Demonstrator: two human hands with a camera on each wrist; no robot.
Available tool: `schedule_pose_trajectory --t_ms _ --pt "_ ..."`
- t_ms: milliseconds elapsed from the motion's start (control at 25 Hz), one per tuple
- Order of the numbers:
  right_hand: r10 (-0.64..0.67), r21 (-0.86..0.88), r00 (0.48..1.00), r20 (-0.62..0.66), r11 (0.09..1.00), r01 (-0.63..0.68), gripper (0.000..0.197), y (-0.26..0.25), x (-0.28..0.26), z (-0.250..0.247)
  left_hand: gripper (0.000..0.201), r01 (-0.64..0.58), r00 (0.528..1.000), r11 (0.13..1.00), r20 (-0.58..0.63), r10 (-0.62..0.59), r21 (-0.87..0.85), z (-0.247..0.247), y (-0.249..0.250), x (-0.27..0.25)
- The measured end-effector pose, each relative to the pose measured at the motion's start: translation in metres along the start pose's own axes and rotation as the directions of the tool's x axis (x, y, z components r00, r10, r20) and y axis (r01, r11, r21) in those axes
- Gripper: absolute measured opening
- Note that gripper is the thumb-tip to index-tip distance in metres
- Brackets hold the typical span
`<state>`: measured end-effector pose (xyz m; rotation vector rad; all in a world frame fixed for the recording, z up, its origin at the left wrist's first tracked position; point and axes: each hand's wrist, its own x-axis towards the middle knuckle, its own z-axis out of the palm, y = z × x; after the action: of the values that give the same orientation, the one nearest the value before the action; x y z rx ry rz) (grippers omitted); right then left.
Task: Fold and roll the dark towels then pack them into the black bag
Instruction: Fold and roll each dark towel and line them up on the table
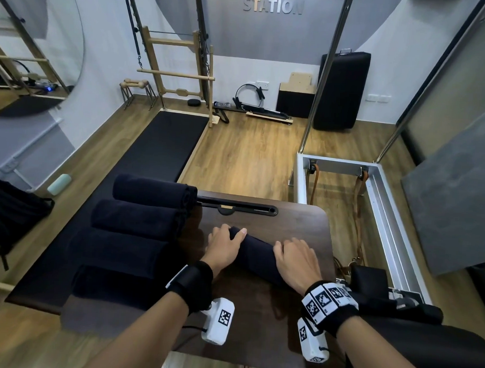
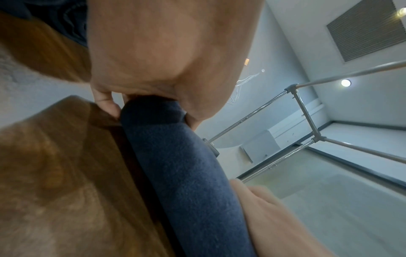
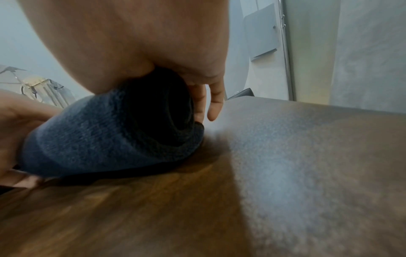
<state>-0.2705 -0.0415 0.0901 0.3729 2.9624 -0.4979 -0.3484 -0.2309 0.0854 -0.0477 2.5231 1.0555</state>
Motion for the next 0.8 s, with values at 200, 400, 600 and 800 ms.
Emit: schedule_pose_trajectory --t_ms 200,400,600,800 --pt "0.187 0.304 0.980 0.074 0.931 -0.201 0.040 0.003 -0.006 -0.018 0.029 -0.078 0.993 0.964 0.065 0.098 -0.254 -0.010 0.001 -0.024" --pt "0.233 0.543 0.969 -0.076 0.825 -0.156 0.039 -0.037 -0.001 -0.050 0.028 -0.243 0.970 0.890 -0.101 0.222 -0.385 -0.062 0.028 -0.047" --pt "0.149 0.781 0.973 -0.174 0.623 0.044 0.047 -0.128 0.020 -0.100 0.027 -0.373 0.896 0.885 -0.356 0.266 -0.277 -0.169 0.050 -0.044" --pt "-0.044 0.890 0.996 -0.077 0.447 0.089 0.027 -0.225 0.033 -0.096 0.030 -0.352 0.856 0.893 -0.482 0.187 -0.279 -0.268 -0.010 -0.011"
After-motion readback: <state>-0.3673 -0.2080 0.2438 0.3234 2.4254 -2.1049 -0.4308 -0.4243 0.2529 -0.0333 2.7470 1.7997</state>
